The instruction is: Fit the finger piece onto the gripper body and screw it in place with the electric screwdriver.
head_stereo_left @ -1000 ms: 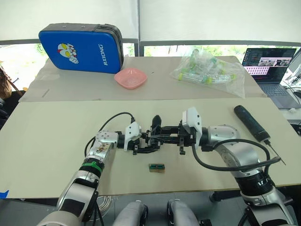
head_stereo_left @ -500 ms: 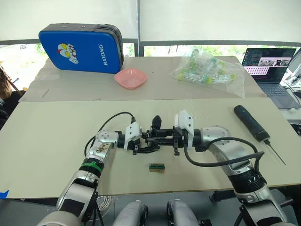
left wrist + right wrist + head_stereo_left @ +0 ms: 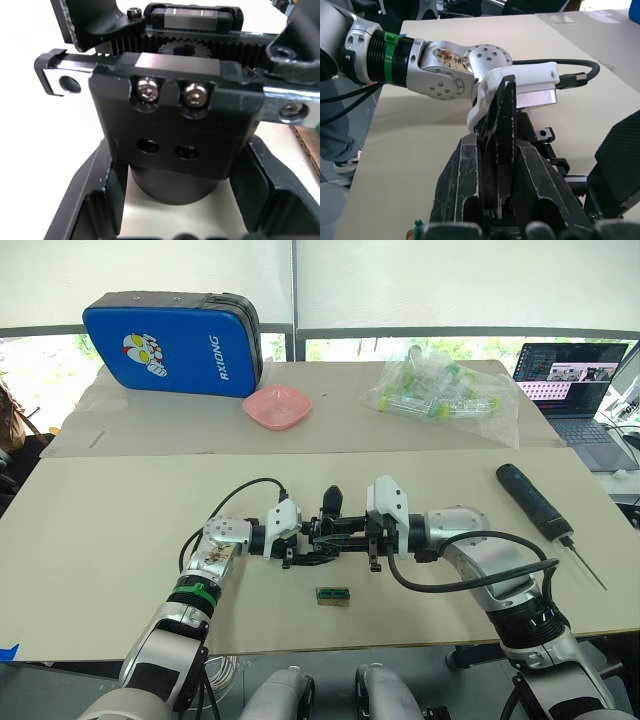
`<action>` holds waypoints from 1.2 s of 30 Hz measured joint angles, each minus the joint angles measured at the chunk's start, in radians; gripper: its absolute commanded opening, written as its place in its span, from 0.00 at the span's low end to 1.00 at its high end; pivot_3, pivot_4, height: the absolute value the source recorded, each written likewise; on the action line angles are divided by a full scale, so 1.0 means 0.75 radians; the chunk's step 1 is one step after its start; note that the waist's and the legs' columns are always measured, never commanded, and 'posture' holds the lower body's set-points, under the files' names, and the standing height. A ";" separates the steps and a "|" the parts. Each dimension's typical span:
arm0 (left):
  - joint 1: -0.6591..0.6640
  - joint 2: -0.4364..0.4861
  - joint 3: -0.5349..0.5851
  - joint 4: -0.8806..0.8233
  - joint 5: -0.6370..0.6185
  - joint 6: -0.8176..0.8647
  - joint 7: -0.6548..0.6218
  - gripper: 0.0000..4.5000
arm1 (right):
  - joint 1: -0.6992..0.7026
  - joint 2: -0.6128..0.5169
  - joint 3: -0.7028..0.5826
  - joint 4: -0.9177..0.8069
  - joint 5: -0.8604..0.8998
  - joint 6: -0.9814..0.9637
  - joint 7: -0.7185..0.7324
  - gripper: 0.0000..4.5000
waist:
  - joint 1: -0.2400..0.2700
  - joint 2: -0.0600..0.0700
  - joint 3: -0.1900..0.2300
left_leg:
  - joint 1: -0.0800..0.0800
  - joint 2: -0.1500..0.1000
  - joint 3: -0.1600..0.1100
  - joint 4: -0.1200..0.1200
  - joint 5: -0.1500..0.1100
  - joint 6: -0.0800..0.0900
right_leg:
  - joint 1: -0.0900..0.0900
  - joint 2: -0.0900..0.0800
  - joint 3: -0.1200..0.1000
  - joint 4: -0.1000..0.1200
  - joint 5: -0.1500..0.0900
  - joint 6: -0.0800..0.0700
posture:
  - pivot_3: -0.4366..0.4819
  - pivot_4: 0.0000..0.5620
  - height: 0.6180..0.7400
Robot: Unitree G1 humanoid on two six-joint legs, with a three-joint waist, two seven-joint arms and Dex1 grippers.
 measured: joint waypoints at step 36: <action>0.017 0.003 -0.001 -0.016 0.002 0.012 0.011 0.51 | -0.008 -0.022 0.021 -0.046 -0.002 0.093 -0.022 0.09 | -0.002 0.002 -0.004 | 0.007 0.000 0.000 -0.001 -0.002 0.003 | 0.008 0.000 0.000 -0.001 0.000 0.000 | 0.48 0.27 1.00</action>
